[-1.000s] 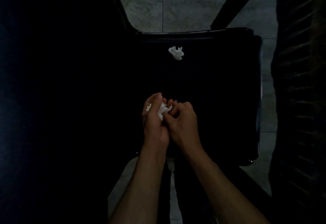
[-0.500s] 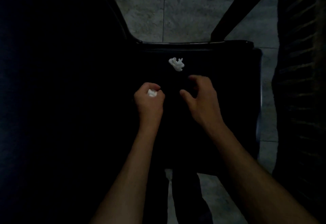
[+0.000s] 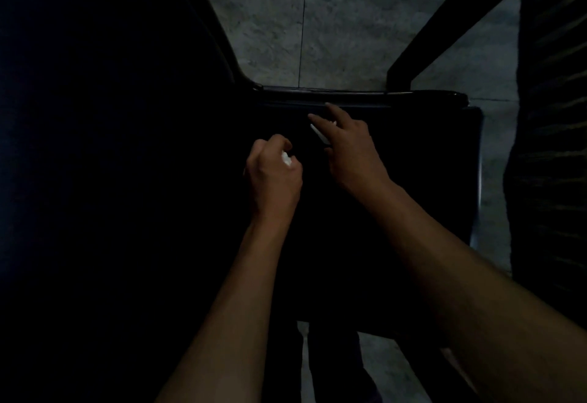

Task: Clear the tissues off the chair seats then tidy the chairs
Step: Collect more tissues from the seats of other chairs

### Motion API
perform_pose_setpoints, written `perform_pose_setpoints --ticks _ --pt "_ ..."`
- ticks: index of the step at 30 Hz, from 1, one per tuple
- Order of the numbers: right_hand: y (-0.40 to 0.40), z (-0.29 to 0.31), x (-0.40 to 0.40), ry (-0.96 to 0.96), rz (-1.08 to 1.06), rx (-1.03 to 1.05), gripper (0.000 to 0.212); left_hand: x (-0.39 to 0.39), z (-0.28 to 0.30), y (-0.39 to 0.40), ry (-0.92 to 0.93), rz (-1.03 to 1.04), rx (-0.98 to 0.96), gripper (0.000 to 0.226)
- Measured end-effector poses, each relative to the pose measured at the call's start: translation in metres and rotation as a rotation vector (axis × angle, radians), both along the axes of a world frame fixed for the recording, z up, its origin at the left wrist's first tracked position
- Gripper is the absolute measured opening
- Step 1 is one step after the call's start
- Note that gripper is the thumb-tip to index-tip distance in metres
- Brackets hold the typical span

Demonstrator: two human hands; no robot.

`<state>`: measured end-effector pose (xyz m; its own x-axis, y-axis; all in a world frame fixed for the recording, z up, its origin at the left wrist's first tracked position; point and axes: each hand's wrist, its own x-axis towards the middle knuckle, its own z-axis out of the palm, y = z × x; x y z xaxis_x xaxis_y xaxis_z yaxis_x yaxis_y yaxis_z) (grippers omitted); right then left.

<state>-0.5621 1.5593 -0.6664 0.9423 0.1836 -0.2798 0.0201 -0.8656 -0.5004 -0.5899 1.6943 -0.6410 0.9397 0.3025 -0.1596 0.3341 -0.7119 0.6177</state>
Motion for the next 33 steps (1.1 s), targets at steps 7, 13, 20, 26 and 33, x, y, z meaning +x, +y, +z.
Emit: perform_pose_setpoints --ticks 7,13,20,26,33 --pt "-0.001 -0.002 0.01 -0.028 0.06 -0.142 0.041 0.003 -0.004 0.004 0.048 0.068 0.005 0.016" --pt "-0.012 -0.005 0.01 -0.052 0.104 -0.177 0.028 -0.002 -0.006 0.003 0.061 0.076 0.005 0.015" --pt "-0.019 -0.003 -0.003 -0.066 0.086 -0.193 0.022 -0.009 -0.005 -0.001 0.079 0.055 -0.033 0.014" --pt "-0.023 -0.002 -0.016 -0.054 -0.007 -0.138 0.021 -0.021 -0.003 0.0 0.114 0.113 -0.105 0.014" --pt "-0.014 0.031 -0.055 -0.019 -0.365 0.132 0.026 -0.038 0.023 -0.005 0.231 0.534 -0.759 0.014"
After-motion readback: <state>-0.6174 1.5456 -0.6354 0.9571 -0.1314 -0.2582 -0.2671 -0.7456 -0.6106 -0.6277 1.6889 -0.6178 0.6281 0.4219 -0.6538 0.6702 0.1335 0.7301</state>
